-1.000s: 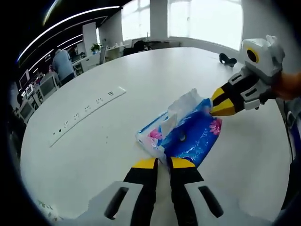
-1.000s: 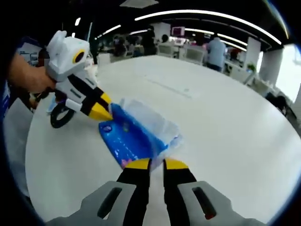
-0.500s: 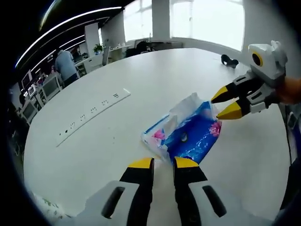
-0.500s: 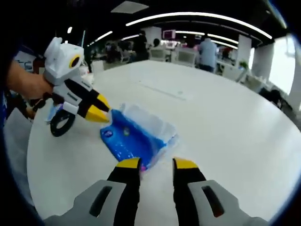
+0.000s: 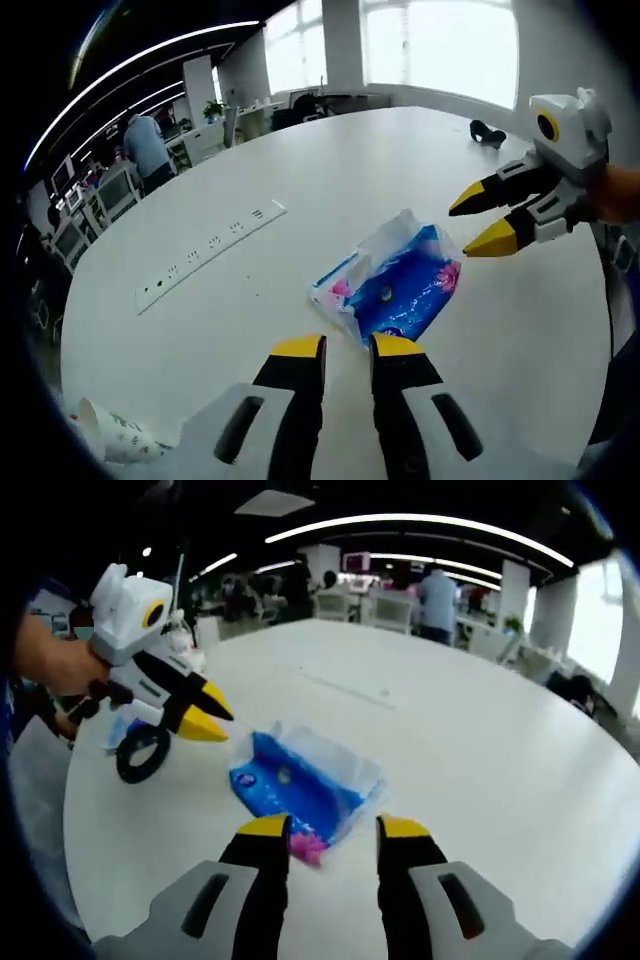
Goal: Arrange the tabletop items into an orderly group along one side of the table until the central work area is clear of visible clutter.
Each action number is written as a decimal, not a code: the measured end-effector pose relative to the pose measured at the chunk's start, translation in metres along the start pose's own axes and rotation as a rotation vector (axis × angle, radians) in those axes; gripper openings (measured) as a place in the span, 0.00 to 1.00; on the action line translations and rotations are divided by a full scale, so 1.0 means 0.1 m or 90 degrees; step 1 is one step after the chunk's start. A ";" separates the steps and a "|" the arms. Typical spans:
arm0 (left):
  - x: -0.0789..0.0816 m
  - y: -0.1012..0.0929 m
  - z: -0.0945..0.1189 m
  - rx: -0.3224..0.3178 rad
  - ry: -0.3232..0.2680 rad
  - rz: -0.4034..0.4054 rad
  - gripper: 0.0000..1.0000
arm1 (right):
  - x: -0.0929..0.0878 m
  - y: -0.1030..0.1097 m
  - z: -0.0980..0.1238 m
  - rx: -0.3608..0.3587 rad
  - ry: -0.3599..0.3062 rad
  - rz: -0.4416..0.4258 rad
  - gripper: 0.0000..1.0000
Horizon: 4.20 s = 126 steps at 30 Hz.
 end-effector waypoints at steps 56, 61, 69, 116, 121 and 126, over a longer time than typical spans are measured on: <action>0.18 -0.22 1.17 0.027 -0.130 0.095 0.79 | 0.53 0.56 0.74 -0.079 -0.059 0.006 0.69; 0.14 -0.18 1.28 0.012 -0.135 0.095 0.84 | 0.58 0.70 0.74 -0.091 -0.057 0.006 0.70; 0.02 0.02 1.43 0.010 -0.134 0.087 0.86 | 0.67 0.87 0.71 -0.109 -0.062 -0.005 0.69; -0.78 0.65 1.69 0.007 -0.081 0.095 0.78 | 0.78 1.52 0.15 -0.060 -0.012 0.003 0.61; -0.83 0.68 1.70 0.012 -0.081 0.081 0.68 | 0.73 1.54 0.08 -0.055 -0.008 0.004 0.60; -0.93 0.70 1.67 0.010 -0.071 0.091 0.67 | 0.66 1.63 -0.01 -0.035 0.005 0.003 0.57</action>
Point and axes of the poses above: the point that each gripper's makers call its tool centre point, and the gripper's own axes: z roughly backward along the fingers, y roughly to its left, x roughly out of its top, the point moved 4 cm from there along z, roughly backward along the fingers, and after that the axes turned 4 degrees about -y, right-handed, at the moved point
